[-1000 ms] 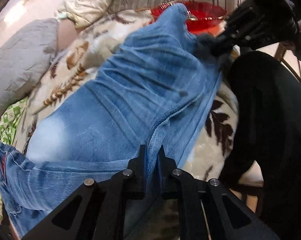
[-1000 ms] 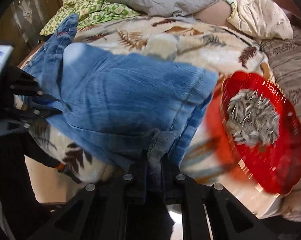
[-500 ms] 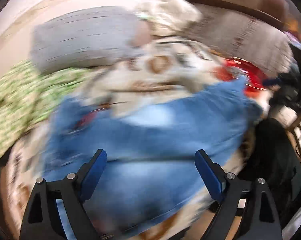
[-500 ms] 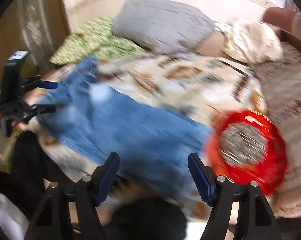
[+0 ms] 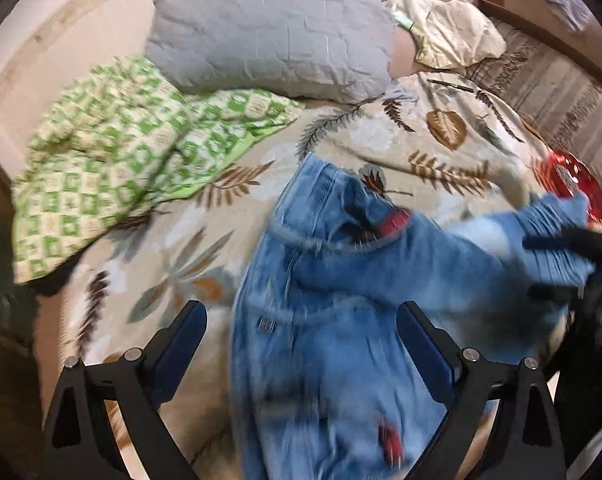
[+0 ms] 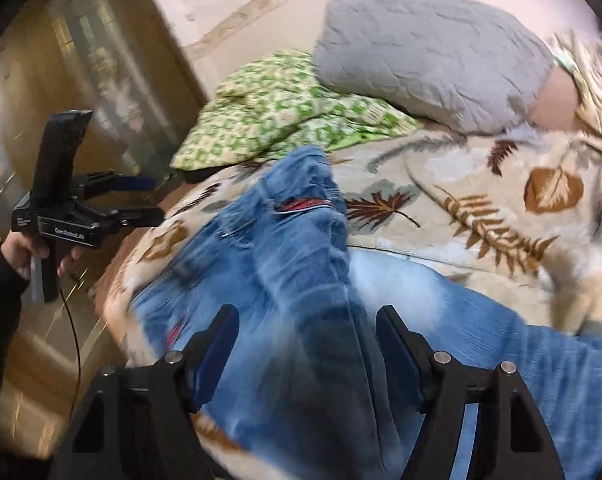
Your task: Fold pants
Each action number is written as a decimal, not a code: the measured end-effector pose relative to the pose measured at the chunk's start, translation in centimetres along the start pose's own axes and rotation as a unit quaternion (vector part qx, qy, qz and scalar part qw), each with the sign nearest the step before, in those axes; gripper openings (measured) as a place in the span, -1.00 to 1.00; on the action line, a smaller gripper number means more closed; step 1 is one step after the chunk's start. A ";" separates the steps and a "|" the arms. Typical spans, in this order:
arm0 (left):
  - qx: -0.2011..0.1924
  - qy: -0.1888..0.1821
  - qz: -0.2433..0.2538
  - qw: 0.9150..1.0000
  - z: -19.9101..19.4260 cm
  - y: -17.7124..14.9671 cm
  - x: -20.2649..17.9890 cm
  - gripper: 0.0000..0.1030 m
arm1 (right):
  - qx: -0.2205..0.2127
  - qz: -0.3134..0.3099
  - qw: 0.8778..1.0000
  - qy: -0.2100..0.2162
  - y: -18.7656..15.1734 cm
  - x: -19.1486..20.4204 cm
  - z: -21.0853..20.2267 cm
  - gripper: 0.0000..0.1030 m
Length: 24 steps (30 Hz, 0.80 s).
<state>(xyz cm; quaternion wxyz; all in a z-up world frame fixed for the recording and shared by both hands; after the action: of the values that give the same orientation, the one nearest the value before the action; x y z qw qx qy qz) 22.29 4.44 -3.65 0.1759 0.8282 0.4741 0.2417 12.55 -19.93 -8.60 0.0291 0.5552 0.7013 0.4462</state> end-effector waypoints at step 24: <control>-0.038 -0.075 0.003 0.996 -3.0 2.0 0.6 -0.63 | 0.022 -0.130 0.991 -0.010 -0.5 5.2 3.6 -0.83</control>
<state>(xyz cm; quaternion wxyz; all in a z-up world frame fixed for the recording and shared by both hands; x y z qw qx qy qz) 22.26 4.14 0.03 0.2413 0.8380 0.4478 0.1974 12.11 -13.61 -8.73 0.0816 0.4646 0.7765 0.4177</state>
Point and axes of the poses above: each gripper's, at about its wrist camera, not at the fingertips, and z roughly the way its jaws point, x to its left, y to its top, the point moved 1 cm from there along z, roughly the way its jaws point, and after that the axes turned 8 degrees about y, right-handed, at the moved point
